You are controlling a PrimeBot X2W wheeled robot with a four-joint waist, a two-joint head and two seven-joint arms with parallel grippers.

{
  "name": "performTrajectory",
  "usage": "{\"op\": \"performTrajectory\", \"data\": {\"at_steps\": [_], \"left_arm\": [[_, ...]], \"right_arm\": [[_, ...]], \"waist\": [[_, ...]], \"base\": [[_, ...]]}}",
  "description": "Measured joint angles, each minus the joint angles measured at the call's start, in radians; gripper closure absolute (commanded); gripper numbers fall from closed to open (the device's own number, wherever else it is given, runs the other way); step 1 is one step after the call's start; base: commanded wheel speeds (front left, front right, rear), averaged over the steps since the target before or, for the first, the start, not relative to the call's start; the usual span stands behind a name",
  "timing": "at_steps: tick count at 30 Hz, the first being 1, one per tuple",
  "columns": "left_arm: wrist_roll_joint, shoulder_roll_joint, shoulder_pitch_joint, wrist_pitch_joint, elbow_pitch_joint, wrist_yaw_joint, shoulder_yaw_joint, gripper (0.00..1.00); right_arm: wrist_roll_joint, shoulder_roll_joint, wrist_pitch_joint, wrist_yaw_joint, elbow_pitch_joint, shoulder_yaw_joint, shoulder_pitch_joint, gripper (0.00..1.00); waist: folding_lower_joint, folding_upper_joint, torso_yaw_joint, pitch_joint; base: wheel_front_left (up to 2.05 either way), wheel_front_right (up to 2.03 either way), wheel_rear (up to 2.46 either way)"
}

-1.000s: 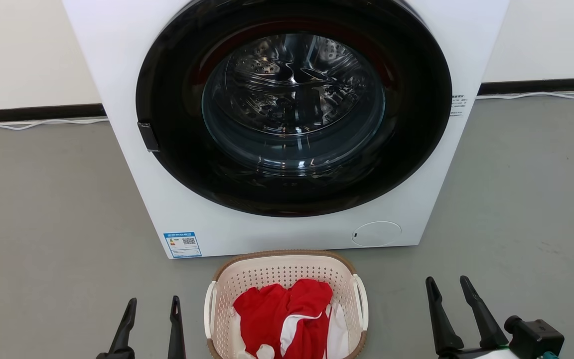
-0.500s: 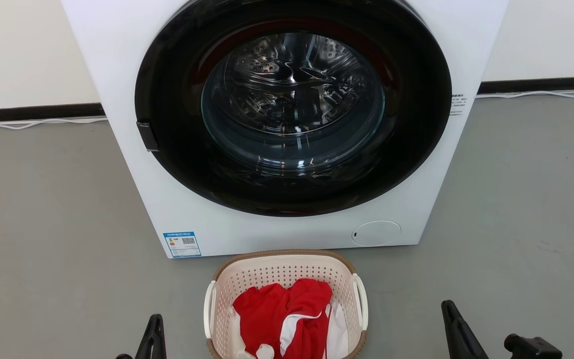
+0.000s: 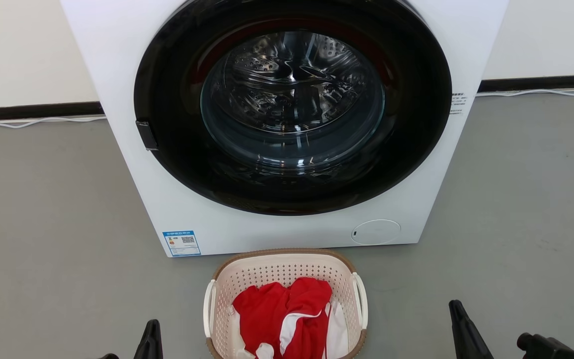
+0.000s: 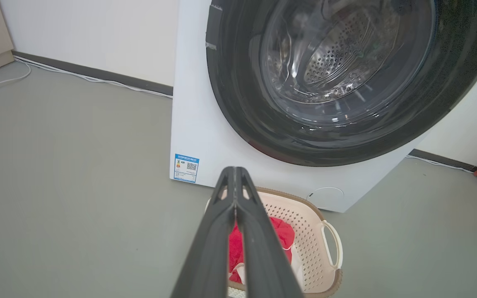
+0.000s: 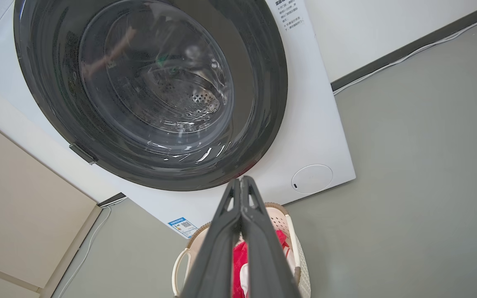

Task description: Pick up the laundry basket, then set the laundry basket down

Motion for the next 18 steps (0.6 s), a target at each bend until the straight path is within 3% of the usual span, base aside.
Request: {"op": "performTrajectory", "data": {"at_steps": [18], "left_arm": [[-0.221,0.001,-0.044,0.044,0.034,-0.041,0.021,1.00]], "right_arm": [[0.192,-0.004,0.040,0.000,0.001,-0.022,-0.022,1.00]], "waist": [[-0.0001,0.0000,-0.001,0.003]], "base": [[0.00,0.00,0.00]]}}
